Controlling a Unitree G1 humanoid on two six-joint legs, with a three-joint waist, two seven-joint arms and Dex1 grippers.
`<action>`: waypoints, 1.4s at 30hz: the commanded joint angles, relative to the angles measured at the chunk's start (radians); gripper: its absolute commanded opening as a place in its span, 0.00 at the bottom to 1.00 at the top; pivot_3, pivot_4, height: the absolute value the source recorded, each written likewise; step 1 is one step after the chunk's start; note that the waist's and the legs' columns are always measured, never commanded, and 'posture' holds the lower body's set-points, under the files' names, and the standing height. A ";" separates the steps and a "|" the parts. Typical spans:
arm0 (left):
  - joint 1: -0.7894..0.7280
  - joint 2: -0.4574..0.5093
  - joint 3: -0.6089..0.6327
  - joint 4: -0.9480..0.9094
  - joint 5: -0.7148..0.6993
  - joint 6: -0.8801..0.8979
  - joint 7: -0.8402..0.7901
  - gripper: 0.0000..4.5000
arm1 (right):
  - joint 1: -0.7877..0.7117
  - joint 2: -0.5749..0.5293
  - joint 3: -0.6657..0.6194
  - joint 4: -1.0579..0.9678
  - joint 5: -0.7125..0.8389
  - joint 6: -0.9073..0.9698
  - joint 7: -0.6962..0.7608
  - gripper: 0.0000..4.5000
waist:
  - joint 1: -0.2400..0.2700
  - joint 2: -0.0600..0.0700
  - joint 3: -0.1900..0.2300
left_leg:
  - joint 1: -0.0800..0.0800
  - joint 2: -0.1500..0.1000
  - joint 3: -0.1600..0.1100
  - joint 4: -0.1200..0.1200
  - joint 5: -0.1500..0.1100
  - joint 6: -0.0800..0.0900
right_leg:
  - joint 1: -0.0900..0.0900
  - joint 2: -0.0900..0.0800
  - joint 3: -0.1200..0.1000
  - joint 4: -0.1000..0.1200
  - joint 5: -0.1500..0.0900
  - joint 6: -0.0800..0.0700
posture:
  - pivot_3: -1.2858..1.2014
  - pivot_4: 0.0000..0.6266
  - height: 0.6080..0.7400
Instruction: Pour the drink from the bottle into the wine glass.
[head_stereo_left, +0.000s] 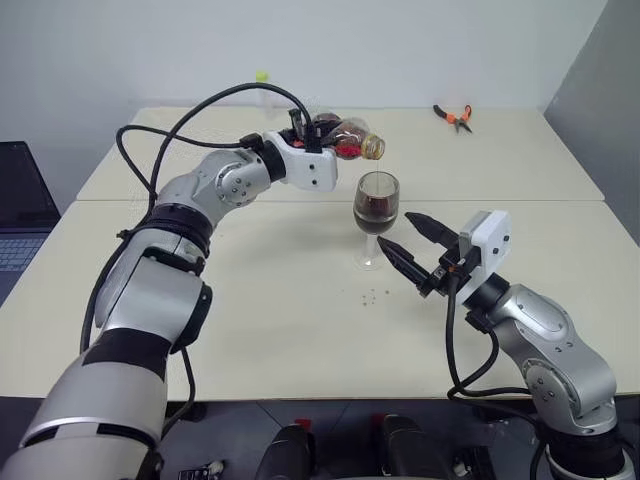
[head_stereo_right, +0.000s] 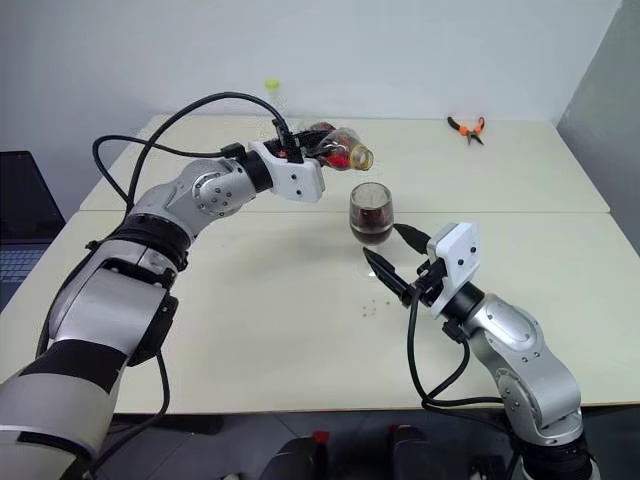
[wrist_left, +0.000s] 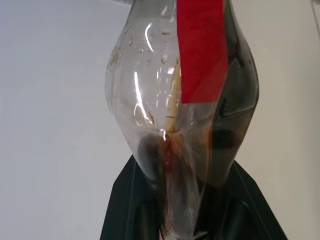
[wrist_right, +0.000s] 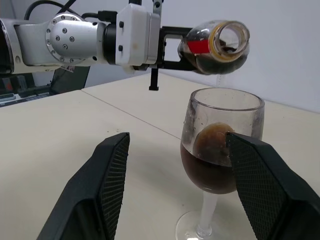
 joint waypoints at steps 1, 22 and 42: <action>0.008 -0.008 0.067 -0.058 -0.098 0.010 -0.056 0.15 | -0.016 0.003 0.002 -0.019 -0.009 -0.033 0.009 0.72 | 0.000 0.000 0.000 | 0.000 0.000 0.000 0.000 0.000 0.000 | 0.000 0.000 0.000 0.000 0.000 0.000 | 0.52 0.24 1.00; 0.597 -0.140 0.555 -0.634 -0.669 0.749 -0.082 0.15 | -0.108 -0.070 0.078 -0.085 0.068 0.111 0.106 0.72 | -0.003 0.000 -0.001 | 0.000 0.004 -0.003 0.001 0.001 -0.001 | 0.000 0.000 0.000 0.001 0.000 0.000 | 0.52 0.24 1.00; 0.604 -0.145 0.674 -0.365 -0.704 0.650 0.011 0.35 | -0.182 -0.043 0.129 -0.005 0.072 0.111 0.163 0.72 | 0.004 -0.003 -0.003 | 0.000 0.002 -0.003 0.001 0.000 -0.001 | 0.000 -0.002 -0.001 0.000 0.000 0.000 | 0.52 0.24 1.00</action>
